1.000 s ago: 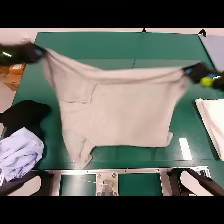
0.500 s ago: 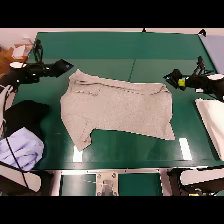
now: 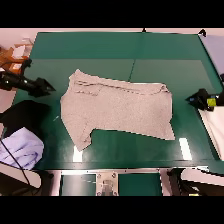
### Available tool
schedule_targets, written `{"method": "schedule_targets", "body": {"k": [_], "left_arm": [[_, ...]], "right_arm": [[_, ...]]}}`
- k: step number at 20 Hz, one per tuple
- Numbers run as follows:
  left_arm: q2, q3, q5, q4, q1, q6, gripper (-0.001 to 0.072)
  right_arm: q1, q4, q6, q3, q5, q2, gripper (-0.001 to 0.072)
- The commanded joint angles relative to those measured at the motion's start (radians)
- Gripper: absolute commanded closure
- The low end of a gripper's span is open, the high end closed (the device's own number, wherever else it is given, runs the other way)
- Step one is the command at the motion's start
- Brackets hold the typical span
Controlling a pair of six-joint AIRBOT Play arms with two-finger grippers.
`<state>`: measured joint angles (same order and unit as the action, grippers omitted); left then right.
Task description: Fold the shirts.
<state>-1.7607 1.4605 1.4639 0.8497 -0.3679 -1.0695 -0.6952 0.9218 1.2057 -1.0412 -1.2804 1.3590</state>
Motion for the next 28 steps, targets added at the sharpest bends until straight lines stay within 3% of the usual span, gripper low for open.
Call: {"method": "schedule_targets", "body": {"k": [1,7,9,12,14,15,16,25,26,28], "left_arm": [[-0.001,-0.134,0.058,0.092,-0.012,-0.021,0.0140],[0.000,-0.273,0.048,0.092,0.012,-0.058,0.0141],[0.000,-0.317,0.030,0.092,0.056,-0.056,0.0141],[0.000,-0.336,-0.076,0.069,0.114,-0.047,0.0168],[0.000,-0.326,-0.120,0.031,0.113,-0.036,0.0398],[0.000,-0.319,-0.122,0.034,0.110,-0.026,0.0614],[0.000,-0.314,-0.120,0.034,0.111,-0.018,0.0686],[0.000,-0.312,-0.094,0.040,0.111,-0.006,0.0686],[0.000,-0.312,-0.087,0.040,0.111,-0.003,0.0687],[0.000,-0.311,-0.083,0.040,0.111,-0.003,0.0687]], "right_arm": [[-0.138,0.085,0.006,0.151,-0.046,-0.093,0.0379],[-0.185,0.084,0.006,0.237,-0.048,-0.093,0.0372],[-0.181,0.085,0.006,0.270,-0.048,-0.093,0.0301],[-0.179,0.085,-0.007,0.351,-0.031,-0.093,0.0266],[-0.179,0.091,-0.022,0.397,-0.025,-0.093,0.0259],[-0.175,0.092,-0.040,0.414,-0.024,-0.093,0.0260],[-0.173,0.093,-0.040,0.426,-0.020,-0.091,0.0259],[-0.008,0.093,-0.066,0.460,-0.048,0.055,0.0292],[0.005,0.092,-0.066,0.458,-0.040,0.061,0.0312],[0.007,0.066,-0.093,0.444,-0.036,0.061,0.0481]]}}
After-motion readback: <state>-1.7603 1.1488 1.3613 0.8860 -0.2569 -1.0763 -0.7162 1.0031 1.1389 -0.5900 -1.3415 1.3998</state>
